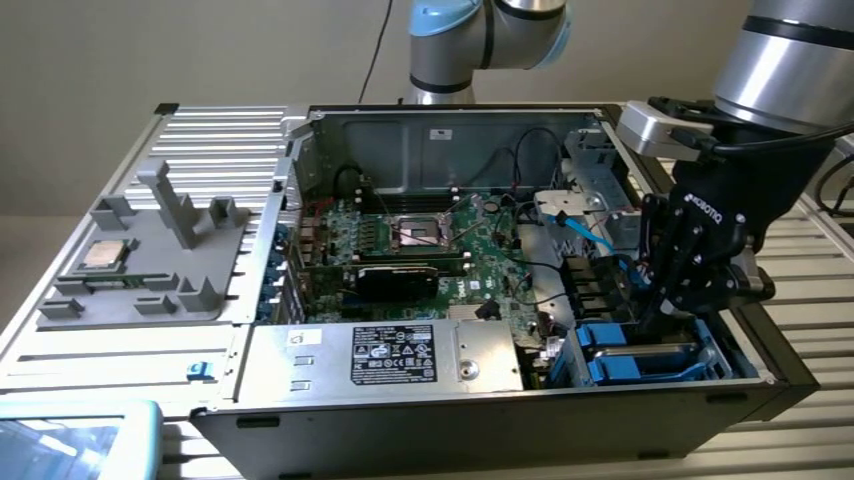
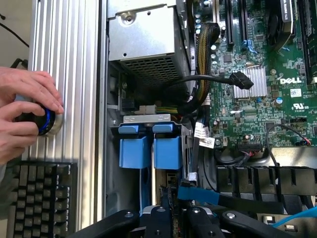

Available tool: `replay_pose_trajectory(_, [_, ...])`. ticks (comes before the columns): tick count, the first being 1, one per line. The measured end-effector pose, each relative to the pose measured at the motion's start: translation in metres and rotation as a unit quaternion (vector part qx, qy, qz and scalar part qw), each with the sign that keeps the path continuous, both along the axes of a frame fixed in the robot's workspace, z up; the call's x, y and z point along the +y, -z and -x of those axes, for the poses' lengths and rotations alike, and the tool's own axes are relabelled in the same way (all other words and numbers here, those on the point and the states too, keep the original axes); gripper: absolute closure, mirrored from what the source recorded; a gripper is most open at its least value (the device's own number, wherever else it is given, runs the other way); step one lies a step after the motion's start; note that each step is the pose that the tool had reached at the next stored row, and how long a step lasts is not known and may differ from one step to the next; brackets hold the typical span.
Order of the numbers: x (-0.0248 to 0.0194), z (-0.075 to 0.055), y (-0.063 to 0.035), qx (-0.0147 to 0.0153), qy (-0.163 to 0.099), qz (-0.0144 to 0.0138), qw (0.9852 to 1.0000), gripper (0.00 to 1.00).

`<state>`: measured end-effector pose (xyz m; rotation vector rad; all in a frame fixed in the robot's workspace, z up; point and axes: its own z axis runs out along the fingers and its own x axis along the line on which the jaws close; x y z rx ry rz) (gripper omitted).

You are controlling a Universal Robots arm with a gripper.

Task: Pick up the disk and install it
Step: 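Insert the first disk wire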

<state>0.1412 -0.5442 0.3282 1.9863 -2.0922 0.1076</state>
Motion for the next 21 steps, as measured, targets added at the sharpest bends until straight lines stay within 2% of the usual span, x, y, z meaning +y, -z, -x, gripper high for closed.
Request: replay_pose_trajectory(21, [-0.0008,-0.0019,0.0001,-0.0001,0.001,0.0001,1.0,0.84])
